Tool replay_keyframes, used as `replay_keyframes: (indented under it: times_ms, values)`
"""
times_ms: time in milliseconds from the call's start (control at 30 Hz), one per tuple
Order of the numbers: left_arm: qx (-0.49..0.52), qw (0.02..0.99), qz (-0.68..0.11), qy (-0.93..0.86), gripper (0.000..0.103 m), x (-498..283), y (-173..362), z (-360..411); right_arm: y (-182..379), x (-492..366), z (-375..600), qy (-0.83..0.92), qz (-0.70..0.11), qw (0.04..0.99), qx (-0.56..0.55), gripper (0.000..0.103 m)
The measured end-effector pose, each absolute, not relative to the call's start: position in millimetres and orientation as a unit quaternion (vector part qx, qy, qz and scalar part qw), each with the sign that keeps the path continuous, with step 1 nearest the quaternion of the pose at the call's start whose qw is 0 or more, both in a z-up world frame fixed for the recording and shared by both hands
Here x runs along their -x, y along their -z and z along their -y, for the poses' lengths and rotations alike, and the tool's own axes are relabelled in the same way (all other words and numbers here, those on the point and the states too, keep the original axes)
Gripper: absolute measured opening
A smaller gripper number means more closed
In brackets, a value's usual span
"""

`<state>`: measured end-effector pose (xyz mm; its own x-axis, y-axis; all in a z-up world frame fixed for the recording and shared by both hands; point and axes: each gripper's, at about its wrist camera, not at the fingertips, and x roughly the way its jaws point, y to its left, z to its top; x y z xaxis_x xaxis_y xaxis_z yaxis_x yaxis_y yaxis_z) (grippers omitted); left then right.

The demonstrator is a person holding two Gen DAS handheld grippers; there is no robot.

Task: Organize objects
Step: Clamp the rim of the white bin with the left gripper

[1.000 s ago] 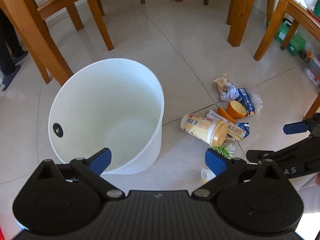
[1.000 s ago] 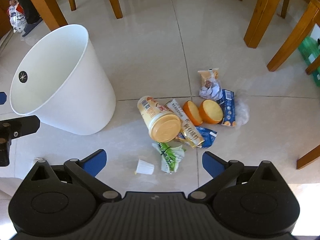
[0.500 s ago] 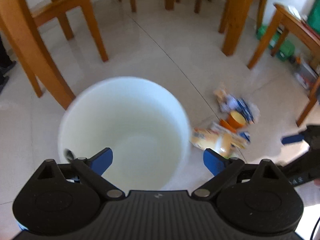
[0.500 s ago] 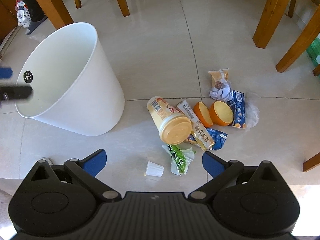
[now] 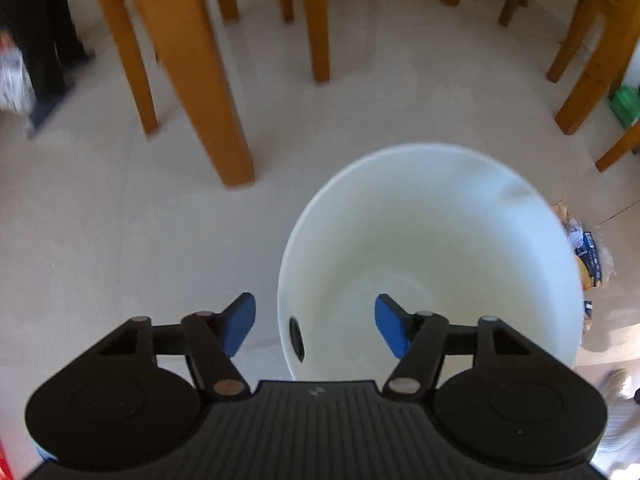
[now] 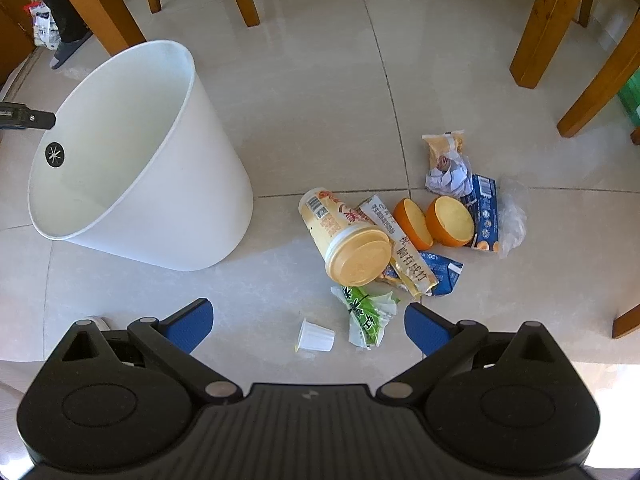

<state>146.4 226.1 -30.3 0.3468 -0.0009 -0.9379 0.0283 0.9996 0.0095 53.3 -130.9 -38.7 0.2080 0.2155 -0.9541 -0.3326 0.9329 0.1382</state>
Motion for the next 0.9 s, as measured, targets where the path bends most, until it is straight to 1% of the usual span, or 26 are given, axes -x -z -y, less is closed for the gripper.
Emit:
replay_keyframes:
  times_ms: [33, 100, 233, 267, 333, 433, 600, 900]
  values:
    - [0.007, 0.815, -0.579, 0.008, 0.052, -149, 38, -233, 40, -53, 130, -0.176, -0.604, 0.775, 0.053, 0.103]
    - [0.035, 0.806, -0.591, 0.005, 0.045, -153, 50, -240, 44, -52, 129, -0.174, -0.605, 0.774, 0.068, 0.103]
    - [0.062, 0.8, -0.597, 0.005, 0.033, -153, 70, -245, 53, -50, 128, -0.17, -0.608, 0.77, 0.092, 0.103]
    - [0.064, 0.799, -0.598, 0.005, 0.033, -153, 72, -246, 54, -50, 128, -0.171, -0.61, 0.768, 0.094, 0.103]
    - [0.057, 0.803, -0.594, 0.003, 0.026, -153, 75, -246, 58, -50, 127, -0.17, -0.613, 0.765, 0.096, 0.103]
    - [0.044, 0.806, -0.591, 0.003, 0.024, -150, 76, -242, 61, -51, 127, -0.168, -0.617, 0.763, 0.099, 0.103]
    - [0.054, 0.801, -0.597, -0.002, 0.023, -154, 84, -244, 64, -51, 128, -0.161, -0.616, 0.764, 0.105, 0.103]
    - [0.039, 0.795, -0.606, 0.001, 0.022, -157, 86, -242, 67, -50, 126, -0.161, -0.617, 0.761, 0.117, 0.103]
